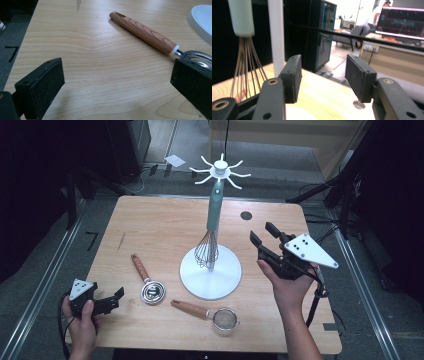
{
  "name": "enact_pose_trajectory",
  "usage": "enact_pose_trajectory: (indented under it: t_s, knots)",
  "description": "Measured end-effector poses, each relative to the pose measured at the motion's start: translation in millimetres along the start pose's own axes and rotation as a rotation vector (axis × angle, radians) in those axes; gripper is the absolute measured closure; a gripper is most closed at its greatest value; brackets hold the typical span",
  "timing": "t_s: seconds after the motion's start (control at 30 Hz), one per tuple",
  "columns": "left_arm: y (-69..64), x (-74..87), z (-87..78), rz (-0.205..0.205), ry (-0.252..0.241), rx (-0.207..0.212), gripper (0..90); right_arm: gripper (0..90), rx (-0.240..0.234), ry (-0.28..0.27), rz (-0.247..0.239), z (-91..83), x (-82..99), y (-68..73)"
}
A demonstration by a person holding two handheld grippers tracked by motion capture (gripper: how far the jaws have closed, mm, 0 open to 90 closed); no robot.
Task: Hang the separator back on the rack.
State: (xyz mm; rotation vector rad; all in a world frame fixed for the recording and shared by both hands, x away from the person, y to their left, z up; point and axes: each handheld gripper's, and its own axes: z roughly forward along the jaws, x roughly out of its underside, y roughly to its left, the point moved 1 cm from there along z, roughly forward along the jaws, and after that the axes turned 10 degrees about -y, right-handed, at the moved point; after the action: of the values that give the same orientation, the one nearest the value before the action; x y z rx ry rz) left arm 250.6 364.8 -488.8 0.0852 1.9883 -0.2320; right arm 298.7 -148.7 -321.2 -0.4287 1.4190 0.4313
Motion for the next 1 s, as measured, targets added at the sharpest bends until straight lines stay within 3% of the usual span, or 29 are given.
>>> enact_pose_trajectory:
  t_s: [0.23,0.53,0.7,1.0]
  knots:
    - [-0.2,0.1,-0.3,0.006,-0.003,0.0,0.0,41.5,0.053,0.072,0.024,-18.5,35.0,-9.4]
    - [-0.5,0.2,-0.4,0.009,-0.006,-0.004,0.0,41.1,0.094,0.12,0.065,-37.1,64.0,-19.7]
    - [-1.0,0.2,-0.6,0.012,-0.005,-0.007,0.0,46.6,0.087,0.157,0.083,-46.3,78.2,-19.8]
    - [-5.2,-0.6,-3.6,0.055,-0.015,-0.021,0.0,49.5,0.065,0.223,0.115,-56.6,103.8,-13.6]
